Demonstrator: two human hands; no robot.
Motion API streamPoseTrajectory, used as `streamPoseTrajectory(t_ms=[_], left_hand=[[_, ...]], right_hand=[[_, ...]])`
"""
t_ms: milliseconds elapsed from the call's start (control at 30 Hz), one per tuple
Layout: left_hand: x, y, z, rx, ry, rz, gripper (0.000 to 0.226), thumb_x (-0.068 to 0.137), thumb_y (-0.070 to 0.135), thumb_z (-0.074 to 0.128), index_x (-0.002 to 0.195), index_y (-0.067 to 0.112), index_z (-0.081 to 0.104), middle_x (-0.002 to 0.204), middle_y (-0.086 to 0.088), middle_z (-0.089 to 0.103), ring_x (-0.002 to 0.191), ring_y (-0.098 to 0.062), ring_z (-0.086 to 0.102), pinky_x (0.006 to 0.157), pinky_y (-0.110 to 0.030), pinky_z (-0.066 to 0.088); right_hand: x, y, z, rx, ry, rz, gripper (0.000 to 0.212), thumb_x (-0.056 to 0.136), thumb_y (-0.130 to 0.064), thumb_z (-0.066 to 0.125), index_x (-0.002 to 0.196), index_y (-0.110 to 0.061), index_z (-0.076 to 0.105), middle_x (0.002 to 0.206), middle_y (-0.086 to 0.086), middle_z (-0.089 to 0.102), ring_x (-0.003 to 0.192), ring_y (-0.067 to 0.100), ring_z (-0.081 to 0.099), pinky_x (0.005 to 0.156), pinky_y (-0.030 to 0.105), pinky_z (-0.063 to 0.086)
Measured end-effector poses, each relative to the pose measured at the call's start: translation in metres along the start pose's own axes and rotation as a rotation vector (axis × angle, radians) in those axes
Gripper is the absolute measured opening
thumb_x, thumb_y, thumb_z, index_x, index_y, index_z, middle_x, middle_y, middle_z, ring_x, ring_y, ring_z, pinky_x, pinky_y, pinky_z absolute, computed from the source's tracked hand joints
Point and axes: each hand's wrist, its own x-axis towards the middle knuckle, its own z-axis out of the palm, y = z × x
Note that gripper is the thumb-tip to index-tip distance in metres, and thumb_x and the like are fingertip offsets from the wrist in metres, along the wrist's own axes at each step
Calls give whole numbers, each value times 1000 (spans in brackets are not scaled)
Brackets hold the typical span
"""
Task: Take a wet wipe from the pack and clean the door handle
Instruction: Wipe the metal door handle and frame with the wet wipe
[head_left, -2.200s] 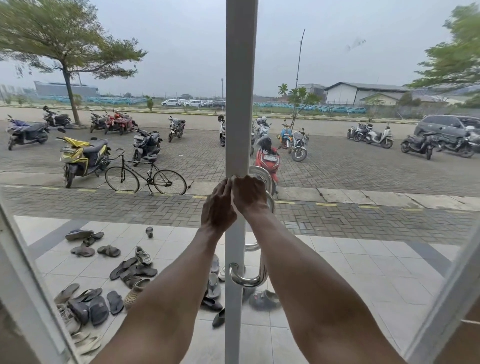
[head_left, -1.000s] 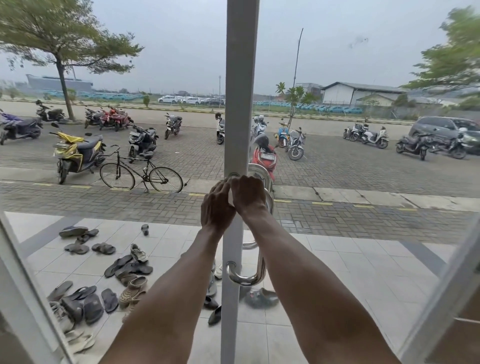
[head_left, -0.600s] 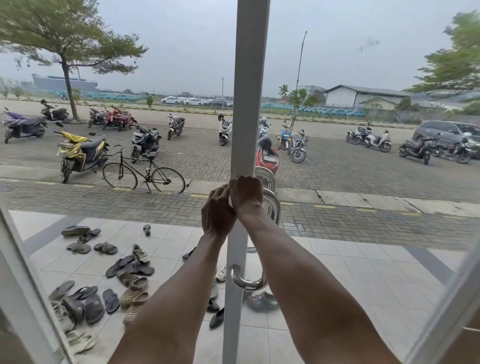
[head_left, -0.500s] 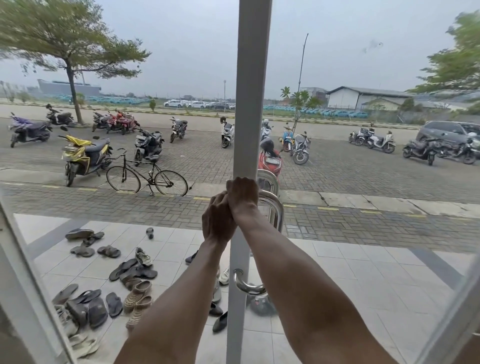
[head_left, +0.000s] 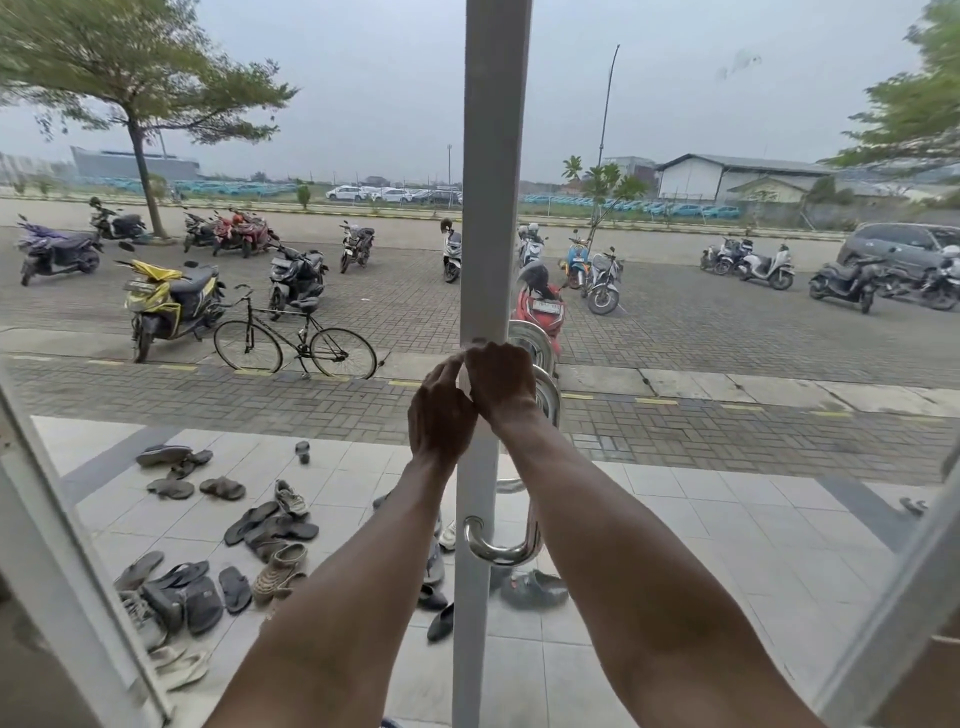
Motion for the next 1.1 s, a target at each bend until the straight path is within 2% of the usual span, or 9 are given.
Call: streamPoseTrajectory(t_ms=[133,300,433,500,633,867,1100], left_hand=[[-9,11,5,-60,25,60,51,82,-5,42,124,14,62,126,-7,65,109,-30,64,83,-41,55],[-12,19,6,-24,54,90,37,87,-1,44,116,11,64,119,-7,68,103,-29,66,76,-40,56],[-12,16,5,-7,58,124,35,86,4,47,115,14,64,116,-4,70,101,-25,67,74,-33,53],[-14,14,5,-20,69,120,34,87,7,48,116,17,63,115,-2,70,100,-24,67,72,-31,51],[-19,12,5,-35,72,132,38,87,4,49,119,22,59,115,0,69,102,-19,65,72,-30,54],[-26,1,9,-18,30,119,46,88,7,51,133,17,54,119,-5,68,106,-23,63,74,-33,53],[-41,-15,28,-1,-51,83,43,87,6,51,129,9,56,122,-12,66,107,-28,63,76,-38,54]], right_hand=[[-19,19,3,-40,36,-43,20,85,-4,54,98,-12,67,92,7,70,87,28,69,69,35,51],[-35,37,9,-17,91,4,34,82,-8,63,116,-7,61,96,11,71,86,27,70,69,35,55],[-44,46,18,92,106,104,36,88,-6,57,124,-3,56,100,16,71,86,32,71,75,41,58],[-47,49,21,165,117,178,32,90,-10,57,122,-5,57,99,15,71,86,32,71,79,43,57],[-56,52,26,335,142,347,26,88,-22,62,111,-11,61,94,14,73,85,34,70,75,42,57],[-70,46,42,534,249,581,28,82,-28,68,105,-12,67,86,14,74,79,35,70,68,37,54],[-75,43,58,661,305,689,34,80,-34,69,105,-10,69,89,13,74,80,34,69,70,40,56]])
